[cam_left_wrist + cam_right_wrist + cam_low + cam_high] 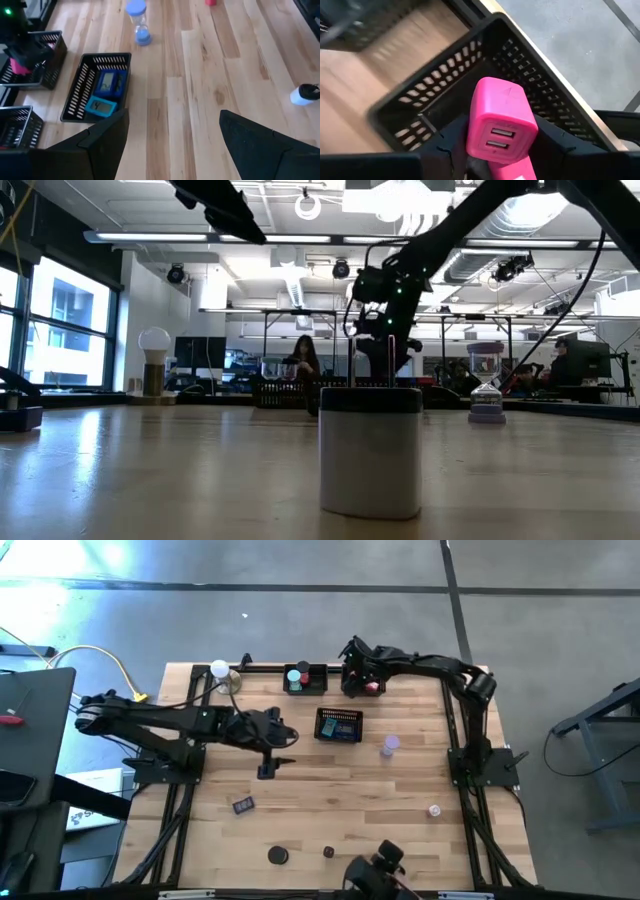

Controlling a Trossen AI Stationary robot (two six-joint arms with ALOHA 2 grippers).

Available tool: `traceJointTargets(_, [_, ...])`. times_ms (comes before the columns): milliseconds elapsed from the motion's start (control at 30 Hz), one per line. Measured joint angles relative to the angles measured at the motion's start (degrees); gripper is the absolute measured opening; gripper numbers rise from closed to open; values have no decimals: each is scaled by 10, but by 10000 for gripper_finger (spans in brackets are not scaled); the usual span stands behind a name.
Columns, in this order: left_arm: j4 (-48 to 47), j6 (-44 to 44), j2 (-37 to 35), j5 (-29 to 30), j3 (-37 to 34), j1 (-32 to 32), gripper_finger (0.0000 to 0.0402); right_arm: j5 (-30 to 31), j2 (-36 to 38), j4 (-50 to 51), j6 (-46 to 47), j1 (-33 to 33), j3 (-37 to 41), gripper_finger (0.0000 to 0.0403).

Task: Pick & Place Office items
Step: Put the pink charger adapter into the top right black bin, then put the blue charger adapter into the top right black bin

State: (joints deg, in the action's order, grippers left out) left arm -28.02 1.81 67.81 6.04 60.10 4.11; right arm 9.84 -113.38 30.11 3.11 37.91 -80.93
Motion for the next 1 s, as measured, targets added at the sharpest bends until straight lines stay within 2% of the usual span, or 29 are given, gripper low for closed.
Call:
traceJointTargets(67, [2,-3,7,0,0,0,303,1,-7,-5,-6,4,0,157])
traceJointTargets(400, [14,-25,31,0,0,0,303,-32,-7,-25,-34,8,0,224])
traceJointTargets(667, [23,-31,33,1,0,-3,303,-13,10,-36,-42,8,0,229])
traceJointTargets(1000, [19,-38,33,2,0,-16,303,-12,92,-30,-49,-29,0,230])
